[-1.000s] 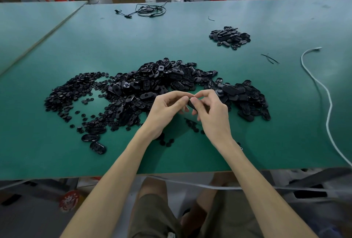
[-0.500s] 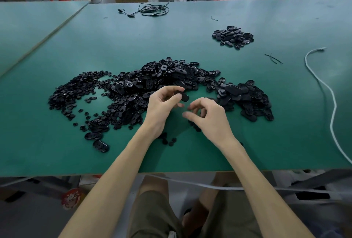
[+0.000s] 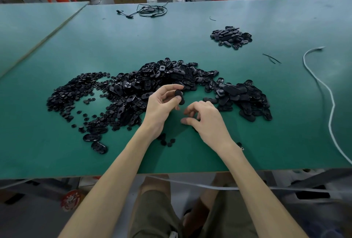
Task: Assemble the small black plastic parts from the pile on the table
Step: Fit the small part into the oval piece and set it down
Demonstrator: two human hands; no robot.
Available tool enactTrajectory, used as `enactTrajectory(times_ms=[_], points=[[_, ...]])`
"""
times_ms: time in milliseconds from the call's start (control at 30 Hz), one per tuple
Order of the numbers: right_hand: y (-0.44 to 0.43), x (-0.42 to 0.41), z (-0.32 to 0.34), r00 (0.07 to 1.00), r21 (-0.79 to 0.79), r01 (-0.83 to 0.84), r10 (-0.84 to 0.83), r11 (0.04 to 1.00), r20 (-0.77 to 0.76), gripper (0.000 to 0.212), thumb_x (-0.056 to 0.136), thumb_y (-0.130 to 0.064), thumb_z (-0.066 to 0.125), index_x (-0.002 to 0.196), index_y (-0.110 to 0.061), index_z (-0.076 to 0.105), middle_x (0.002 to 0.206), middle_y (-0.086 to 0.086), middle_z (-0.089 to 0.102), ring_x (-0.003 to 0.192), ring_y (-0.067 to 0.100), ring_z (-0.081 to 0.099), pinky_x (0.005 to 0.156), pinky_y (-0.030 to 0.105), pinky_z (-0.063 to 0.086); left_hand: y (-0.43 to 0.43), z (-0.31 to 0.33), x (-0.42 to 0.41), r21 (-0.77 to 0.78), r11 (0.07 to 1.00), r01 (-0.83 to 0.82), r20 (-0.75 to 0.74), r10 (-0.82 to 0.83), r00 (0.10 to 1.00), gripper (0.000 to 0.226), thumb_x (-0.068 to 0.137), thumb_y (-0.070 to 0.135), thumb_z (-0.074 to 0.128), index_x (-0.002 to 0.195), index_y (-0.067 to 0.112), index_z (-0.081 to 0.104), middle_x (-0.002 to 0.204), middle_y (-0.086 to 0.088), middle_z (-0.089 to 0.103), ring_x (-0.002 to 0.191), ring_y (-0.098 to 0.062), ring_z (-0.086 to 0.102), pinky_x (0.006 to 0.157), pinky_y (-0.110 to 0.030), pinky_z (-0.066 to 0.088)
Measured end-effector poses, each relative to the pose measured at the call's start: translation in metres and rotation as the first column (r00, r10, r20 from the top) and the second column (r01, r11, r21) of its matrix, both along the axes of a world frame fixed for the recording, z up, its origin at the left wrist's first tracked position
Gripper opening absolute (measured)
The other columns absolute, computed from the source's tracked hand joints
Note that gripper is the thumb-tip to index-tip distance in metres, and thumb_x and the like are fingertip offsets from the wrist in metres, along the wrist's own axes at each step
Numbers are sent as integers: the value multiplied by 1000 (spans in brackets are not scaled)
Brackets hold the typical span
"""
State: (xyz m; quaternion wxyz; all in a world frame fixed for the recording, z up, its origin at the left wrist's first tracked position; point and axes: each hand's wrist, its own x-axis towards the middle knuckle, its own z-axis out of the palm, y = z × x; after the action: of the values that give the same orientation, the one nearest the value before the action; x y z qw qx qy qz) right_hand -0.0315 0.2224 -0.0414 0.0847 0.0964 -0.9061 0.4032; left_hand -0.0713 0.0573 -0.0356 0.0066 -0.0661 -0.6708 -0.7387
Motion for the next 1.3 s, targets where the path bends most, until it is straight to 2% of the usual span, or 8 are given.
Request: enactTrajectory(times_ms=[200,367,533,867,967,1100,1200,1300], points=[[-2,1,2,999,-37,40,-41,999,-32,5,94,-15,74,98,-14,72,86,-16,59,92,16,58,88,36,50,0,0,1,10,1000,11,-7,-11,1000,30,95,-7,65,120,8,72,102,-8,73,76,-10,60,74,-25,52],[1,2,6,994,-204,79,-92,976,-59,8,94,-10,74,99,-15,74,93,-8,68,88,8,63,82,21,50,-1,-1,1,-19,999,45,-41,-45,998,26,95,-3,68,116,11,76,99,-6,75,78,-11,60,77,-26,52],[2,3,8,994,-346,100,-108,933,-3,7,96,-8,72,99,-15,73,96,0,72,68,9,68,71,16,53,0,-3,0,-11,998,64,-49,-64,997,23,97,0,67,118,9,75,100,-11,78,99,-22,73,76,-27,54],[5,2,9,990,-391,113,-136,913,-31,10,98,-9,70,98,-18,73,97,3,72,74,10,70,76,22,55,-1,-3,-1,-24,996,82,-52,-83,995,24,96,6,71,117,16,77,106,-3,78,89,-11,70,66,-20,49],[4,2,8,995,-399,90,-102,913,-10,9,97,-10,71,99,-19,74,93,0,73,71,8,67,73,19,53,-1,-5,-2,-44,997,69,-59,-72,996,24,96,6,71,116,16,78,103,1,78,87,-10,67,66,-20,48],[4,1,6,995,-411,92,-97,907,11,7,97,-12,72,100,-17,76,90,-4,73,77,12,68,77,27,57,-1,-5,-2,-33,998,58,-60,-60,996,23,96,8,72,116,16,79,93,3,77,78,-9,63,67,-21,48],[6,1,6,996,-435,87,-92,896,11,7,97,-12,72,101,-17,75,88,-5,74,75,9,70,77,24,56,-1,-5,-2,-37,997,74,-58,-76,995,21,96,9,73,116,14,78,84,4,75,72,-8,61,67,-21,50],[7,0,6,996,-477,82,-80,875,25,9,97,-9,71,102,-17,74,90,-4,75,82,11,74,74,22,53,-1,-5,-1,-37,997,67,-57,-69,996,20,96,5,72,115,10,77,91,-2,78,78,-11,68,71,-22,53]])
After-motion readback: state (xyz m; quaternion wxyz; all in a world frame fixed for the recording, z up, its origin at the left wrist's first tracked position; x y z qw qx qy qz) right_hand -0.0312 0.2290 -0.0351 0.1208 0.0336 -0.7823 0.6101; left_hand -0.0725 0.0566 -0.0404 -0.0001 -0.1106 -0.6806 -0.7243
